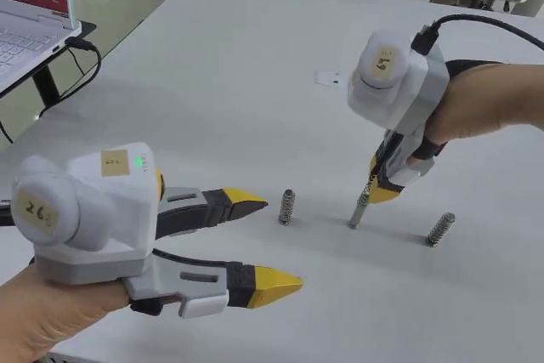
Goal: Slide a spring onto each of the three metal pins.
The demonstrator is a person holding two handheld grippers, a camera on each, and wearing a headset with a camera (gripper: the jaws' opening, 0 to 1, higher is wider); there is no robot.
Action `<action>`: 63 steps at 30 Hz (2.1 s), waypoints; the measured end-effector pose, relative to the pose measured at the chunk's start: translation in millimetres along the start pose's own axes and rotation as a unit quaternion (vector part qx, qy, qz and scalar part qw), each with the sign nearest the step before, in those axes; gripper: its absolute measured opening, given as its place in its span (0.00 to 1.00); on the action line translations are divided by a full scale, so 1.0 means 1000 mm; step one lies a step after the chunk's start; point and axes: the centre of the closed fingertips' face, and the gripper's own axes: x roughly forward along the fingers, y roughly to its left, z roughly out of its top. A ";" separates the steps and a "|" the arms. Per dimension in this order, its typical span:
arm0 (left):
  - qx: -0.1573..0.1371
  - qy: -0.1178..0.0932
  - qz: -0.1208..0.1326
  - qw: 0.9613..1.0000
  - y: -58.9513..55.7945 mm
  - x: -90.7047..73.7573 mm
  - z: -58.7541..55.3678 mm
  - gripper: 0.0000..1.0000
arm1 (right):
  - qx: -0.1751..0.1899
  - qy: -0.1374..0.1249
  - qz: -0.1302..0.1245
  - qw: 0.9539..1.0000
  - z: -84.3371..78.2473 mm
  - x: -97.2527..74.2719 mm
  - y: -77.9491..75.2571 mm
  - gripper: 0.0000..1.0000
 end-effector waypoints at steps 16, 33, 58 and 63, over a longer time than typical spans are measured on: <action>0.001 0.002 0.000 1.000 -0.001 -0.001 0.000 0.50 | 0.003 0.010 -0.004 1.000 -0.003 0.023 0.007 0.08; 0.001 0.002 -0.001 1.000 0.000 -0.002 0.000 0.50 | 0.005 0.017 -0.001 1.000 -0.005 0.039 0.009 0.09; 0.000 0.002 -0.001 1.000 -0.003 -0.002 -0.001 0.50 | 0.030 -0.007 -0.002 1.000 -0.016 0.037 0.007 0.22; -0.001 0.004 0.000 1.000 -0.003 -0.002 -0.002 0.50 | 0.041 -0.018 -0.009 0.999 -0.020 0.031 0.006 0.26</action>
